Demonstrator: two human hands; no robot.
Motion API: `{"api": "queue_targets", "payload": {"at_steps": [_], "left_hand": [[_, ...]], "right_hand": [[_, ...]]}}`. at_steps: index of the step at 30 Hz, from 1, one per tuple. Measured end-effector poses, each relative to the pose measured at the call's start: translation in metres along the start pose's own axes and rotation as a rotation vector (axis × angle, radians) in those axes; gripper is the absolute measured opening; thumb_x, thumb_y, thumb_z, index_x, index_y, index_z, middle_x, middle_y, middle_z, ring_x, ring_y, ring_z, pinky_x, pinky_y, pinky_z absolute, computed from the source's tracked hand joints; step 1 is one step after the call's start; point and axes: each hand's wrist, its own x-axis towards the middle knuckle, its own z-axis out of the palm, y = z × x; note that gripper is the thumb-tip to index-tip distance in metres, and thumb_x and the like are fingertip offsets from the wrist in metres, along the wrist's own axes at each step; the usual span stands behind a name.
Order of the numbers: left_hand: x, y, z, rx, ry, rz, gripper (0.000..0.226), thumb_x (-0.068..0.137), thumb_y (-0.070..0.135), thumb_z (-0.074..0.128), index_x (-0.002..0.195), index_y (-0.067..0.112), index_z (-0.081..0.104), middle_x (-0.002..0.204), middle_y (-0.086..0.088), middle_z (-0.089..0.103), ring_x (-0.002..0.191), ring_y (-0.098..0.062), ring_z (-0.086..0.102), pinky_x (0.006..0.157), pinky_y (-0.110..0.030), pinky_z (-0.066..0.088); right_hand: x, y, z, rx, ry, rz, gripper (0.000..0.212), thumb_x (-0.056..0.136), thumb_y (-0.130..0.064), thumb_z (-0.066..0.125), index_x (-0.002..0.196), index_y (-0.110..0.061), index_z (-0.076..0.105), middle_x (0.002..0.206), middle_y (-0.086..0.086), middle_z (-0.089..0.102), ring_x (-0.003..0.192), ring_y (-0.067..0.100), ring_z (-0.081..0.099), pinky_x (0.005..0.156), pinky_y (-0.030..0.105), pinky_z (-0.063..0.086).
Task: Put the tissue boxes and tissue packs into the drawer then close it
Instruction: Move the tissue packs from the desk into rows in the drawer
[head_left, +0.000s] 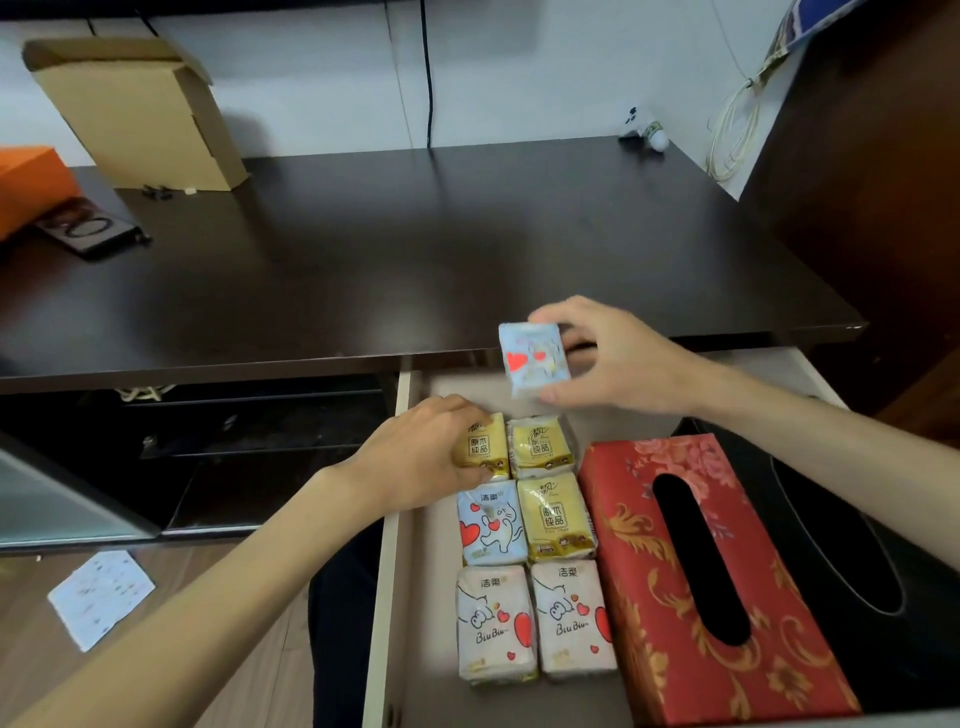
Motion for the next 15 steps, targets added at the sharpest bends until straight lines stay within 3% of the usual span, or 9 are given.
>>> {"api": "queue_targets", "payload": {"at_steps": [2, 5, 9, 15], "left_hand": [[-0.001, 0.001, 0.001, -0.001, 0.005, 0.003, 0.064, 0.083, 0.052, 0.070, 0.138, 0.027, 0.050, 0.134, 0.011, 0.054, 0.122, -0.010, 0.046, 0.091, -0.030, 0.047], [-0.003, 0.003, 0.002, -0.006, 0.021, 0.009, 0.064, 0.084, 0.050, 0.070, 0.139, 0.026, 0.049, 0.136, 0.011, 0.053, 0.123, -0.008, 0.045, 0.092, -0.027, 0.044], [-0.005, 0.006, 0.000, 0.001, 0.010, 0.004, 0.064, 0.086, 0.051, 0.069, 0.141, 0.026, 0.048, 0.139, 0.010, 0.053, 0.125, -0.009, 0.046, 0.096, -0.028, 0.045], [-0.004, 0.006, 0.001, 0.004, 0.004, -0.006, 0.062, 0.086, 0.051, 0.069, 0.139, 0.025, 0.050, 0.137, 0.010, 0.054, 0.122, -0.009, 0.048, 0.091, -0.026, 0.044]], "right_hand": [[-0.026, -0.001, 0.006, -0.105, -0.052, -0.015, 0.072, 0.075, -0.043, 0.090, 0.137, -0.026, 0.058, 0.128, -0.017, 0.059, 0.117, 0.002, 0.063, 0.088, 0.024, 0.058], [-0.035, 0.004, 0.015, -0.310, -0.130, 0.013, 0.073, 0.078, -0.050, 0.085, 0.139, -0.026, 0.055, 0.128, -0.017, 0.059, 0.117, 0.005, 0.059, 0.089, 0.029, 0.055], [-0.025, 0.014, 0.026, -0.298, -0.157, 0.123, 0.077, 0.077, -0.047, 0.088, 0.142, -0.022, 0.055, 0.132, -0.010, 0.063, 0.118, 0.007, 0.059, 0.097, 0.033, 0.052], [-0.017, 0.029, 0.040, -0.235, -0.228, 0.191, 0.076, 0.075, -0.054, 0.088, 0.138, -0.032, 0.052, 0.124, -0.020, 0.063, 0.108, -0.005, 0.058, 0.080, 0.017, 0.048]]}}
